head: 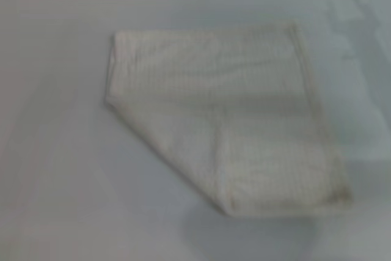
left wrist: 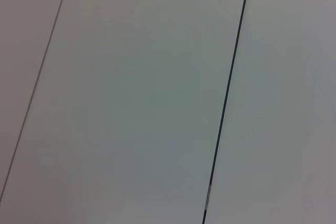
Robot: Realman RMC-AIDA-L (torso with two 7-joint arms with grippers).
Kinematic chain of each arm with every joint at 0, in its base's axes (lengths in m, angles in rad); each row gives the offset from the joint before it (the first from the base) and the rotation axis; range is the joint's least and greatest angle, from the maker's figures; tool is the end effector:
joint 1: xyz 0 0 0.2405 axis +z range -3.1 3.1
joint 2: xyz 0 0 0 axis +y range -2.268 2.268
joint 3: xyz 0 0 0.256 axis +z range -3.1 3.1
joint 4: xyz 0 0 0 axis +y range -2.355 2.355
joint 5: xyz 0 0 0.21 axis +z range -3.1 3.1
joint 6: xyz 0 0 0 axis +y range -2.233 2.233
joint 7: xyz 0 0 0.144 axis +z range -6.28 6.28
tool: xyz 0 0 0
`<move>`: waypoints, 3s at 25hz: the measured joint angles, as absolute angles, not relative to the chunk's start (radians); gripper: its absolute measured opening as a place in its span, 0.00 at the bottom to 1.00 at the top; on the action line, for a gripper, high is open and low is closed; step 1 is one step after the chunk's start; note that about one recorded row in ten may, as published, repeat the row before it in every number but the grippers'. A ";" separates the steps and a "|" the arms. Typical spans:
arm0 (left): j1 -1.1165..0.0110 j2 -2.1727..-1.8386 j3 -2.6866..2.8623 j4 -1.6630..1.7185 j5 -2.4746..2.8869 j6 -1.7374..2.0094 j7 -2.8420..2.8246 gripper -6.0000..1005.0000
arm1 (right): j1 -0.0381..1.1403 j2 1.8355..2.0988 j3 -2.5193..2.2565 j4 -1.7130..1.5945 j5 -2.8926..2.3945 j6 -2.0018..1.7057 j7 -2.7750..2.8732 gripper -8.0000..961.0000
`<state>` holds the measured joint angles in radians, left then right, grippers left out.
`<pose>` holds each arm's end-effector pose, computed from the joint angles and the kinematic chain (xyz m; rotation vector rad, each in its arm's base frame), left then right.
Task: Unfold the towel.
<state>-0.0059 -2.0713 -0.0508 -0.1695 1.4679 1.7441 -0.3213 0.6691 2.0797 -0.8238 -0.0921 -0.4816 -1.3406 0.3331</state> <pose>-0.3814 0.1440 0.0204 -1.2479 -0.6158 -0.8649 0.2590 0.3977 0.0486 -1.4540 0.3235 1.0215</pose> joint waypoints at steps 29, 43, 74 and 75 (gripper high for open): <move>-0.039 -2.071 -0.072 -0.159 1.454 1.704 -0.320 0.81 | 0.667 2.083 -0.824 -0.084 -0.482 -1.339 0.333 0.66; -0.040 -2.071 -0.100 -0.160 1.454 1.702 -0.325 0.81 | 0.681 2.083 -0.823 -0.085 -0.482 -1.317 0.333 0.66; -0.097 -2.072 -0.131 -0.155 1.454 1.681 -0.316 0.81 | 0.719 2.087 -0.810 -0.062 -0.468 -1.285 0.353 0.66; -0.097 -2.072 -0.131 -0.155 1.454 1.681 -0.316 0.81 | 0.721 2.087 -0.809 -0.058 -0.466 -1.285 0.356 0.66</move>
